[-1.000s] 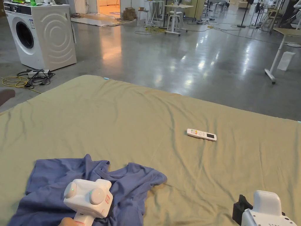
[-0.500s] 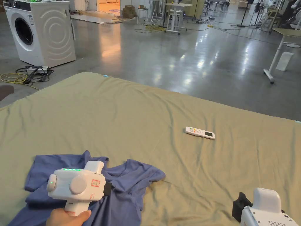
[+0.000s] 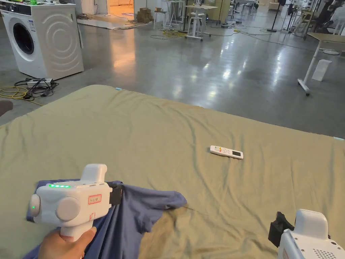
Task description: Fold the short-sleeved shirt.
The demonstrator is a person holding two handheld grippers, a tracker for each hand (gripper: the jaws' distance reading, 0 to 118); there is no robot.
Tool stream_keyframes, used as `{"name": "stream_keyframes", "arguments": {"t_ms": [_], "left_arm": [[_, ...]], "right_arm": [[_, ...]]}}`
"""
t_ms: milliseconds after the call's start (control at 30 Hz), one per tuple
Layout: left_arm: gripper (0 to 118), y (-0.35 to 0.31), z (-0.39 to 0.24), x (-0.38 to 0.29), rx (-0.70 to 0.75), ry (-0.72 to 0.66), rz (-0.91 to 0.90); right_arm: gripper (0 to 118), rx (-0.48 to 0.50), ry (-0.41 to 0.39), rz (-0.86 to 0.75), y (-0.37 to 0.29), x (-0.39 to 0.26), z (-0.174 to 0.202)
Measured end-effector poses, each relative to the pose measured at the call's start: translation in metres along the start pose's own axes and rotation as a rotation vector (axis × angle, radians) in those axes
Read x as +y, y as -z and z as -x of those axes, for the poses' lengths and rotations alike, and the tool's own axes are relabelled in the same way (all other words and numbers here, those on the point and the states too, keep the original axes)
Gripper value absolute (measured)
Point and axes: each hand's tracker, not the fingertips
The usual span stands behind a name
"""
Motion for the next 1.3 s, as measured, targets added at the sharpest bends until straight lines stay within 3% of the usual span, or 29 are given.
{"name": "stream_keyframes", "arguments": {"t_ms": [200,500,867,1000,1033,1200,1300], "left_arm": [[3,-0.028,-0.019,0.04,-0.065,0.002,-0.117],[3,-0.053,-0.099,0.115,-0.155,0.119,-0.27],[3,-0.002,-0.237,0.139,-0.352,0.272,-0.268],[3,0.03,-0.292,0.119,-0.423,0.304,-0.208],[3,0.039,-0.306,0.112,-0.456,0.313,-0.182],[3,0.072,-0.371,0.078,-0.518,0.37,-0.099],[3,0.089,-0.403,0.055,-0.555,0.387,-0.047]], "right_arm": [[39,-0.011,0.014,-0.038,-0.006,0.008,-0.008],[39,-0.055,0.076,-0.122,-0.022,0.029,-0.041],[37,-0.205,0.074,-0.269,-0.071,0.055,-0.107],[29,-0.241,0.082,-0.3,-0.09,0.054,-0.13],[16,-0.261,0.073,-0.31,-0.095,0.053,-0.134],[0,-0.316,0.039,-0.331,-0.116,0.046,-0.152],[0,-0.315,0.035,-0.349,-0.127,0.041,-0.163]]}}
